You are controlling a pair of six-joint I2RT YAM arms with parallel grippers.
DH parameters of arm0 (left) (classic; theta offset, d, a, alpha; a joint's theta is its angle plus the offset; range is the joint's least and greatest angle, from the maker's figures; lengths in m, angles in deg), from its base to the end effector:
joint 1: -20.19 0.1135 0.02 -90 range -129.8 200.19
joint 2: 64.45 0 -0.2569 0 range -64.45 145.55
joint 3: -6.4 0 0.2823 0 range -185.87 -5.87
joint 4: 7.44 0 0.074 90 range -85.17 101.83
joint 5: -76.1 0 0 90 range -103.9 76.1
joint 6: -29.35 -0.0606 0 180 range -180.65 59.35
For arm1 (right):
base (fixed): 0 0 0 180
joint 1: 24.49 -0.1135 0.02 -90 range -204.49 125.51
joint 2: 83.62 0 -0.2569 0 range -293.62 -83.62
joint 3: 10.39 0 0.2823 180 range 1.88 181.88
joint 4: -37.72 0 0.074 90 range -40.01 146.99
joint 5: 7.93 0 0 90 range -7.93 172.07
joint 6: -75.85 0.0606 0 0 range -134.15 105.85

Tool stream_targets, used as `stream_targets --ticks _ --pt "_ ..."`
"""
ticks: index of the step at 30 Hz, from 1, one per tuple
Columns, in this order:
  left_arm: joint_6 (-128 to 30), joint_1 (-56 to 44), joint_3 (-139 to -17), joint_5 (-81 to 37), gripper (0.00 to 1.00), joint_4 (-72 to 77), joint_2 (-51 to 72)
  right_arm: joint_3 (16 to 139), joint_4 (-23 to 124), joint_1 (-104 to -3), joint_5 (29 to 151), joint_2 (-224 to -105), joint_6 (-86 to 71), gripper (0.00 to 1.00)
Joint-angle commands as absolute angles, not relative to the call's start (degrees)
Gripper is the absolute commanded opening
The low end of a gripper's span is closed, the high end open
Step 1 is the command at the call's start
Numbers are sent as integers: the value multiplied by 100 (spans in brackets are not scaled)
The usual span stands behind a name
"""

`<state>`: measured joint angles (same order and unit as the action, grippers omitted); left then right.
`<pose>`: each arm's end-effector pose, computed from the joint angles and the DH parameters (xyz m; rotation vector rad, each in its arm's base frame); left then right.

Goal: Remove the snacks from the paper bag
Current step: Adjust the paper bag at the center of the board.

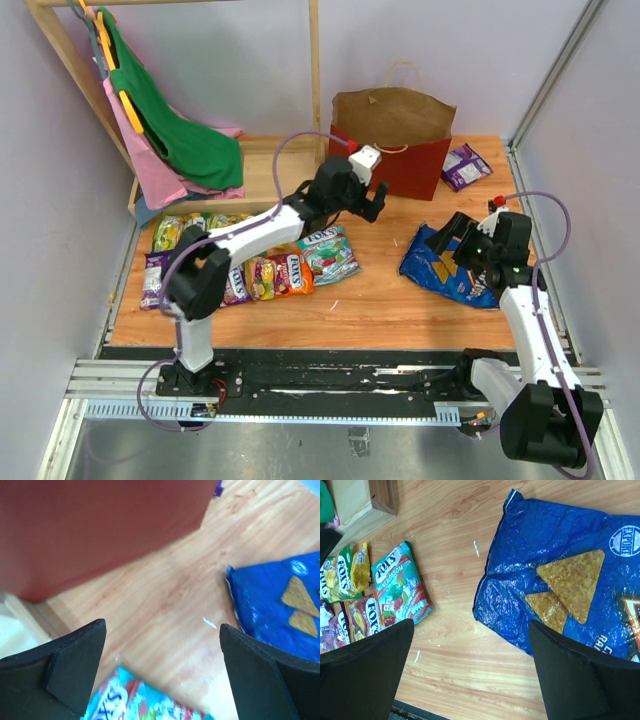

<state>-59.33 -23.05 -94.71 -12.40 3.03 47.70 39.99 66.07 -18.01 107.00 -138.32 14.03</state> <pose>0.3793 -0.3545 0.2480 0.6910 1.8531 -0.4865 0.2628 -0.0041 0.2323 0.3912 2.1230 0.6858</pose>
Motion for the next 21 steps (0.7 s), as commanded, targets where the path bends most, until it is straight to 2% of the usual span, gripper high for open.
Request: stream_targets --ticks 1,5,8,12,17,21 --pt "-5447 -2304 -8031 -1681 100 -1083 3376 3944 7134 -1930 10658 -13549 1187 98" --pt "-4769 -2312 -6527 -2325 100 -2018 2792 3738 7263 -1921 10785 -13486 1178 98" --pt "-4361 -2322 -5867 -2727 100 -2502 2833 3675 7283 -1921 10820 -13456 1186 98" --pt "-3911 -2389 -5763 -2884 97 -2780 3379 3718 7308 -1921 10889 -13443 1194 98" --pt "-3554 -2507 -6149 -3230 75 -3176 4164 3772 7368 -1923 10896 -13314 1216 98" --pt "-3630 -2825 -6695 -3112 71 -3036 4784 3765 7434 -1921 10761 -13171 1191 98"
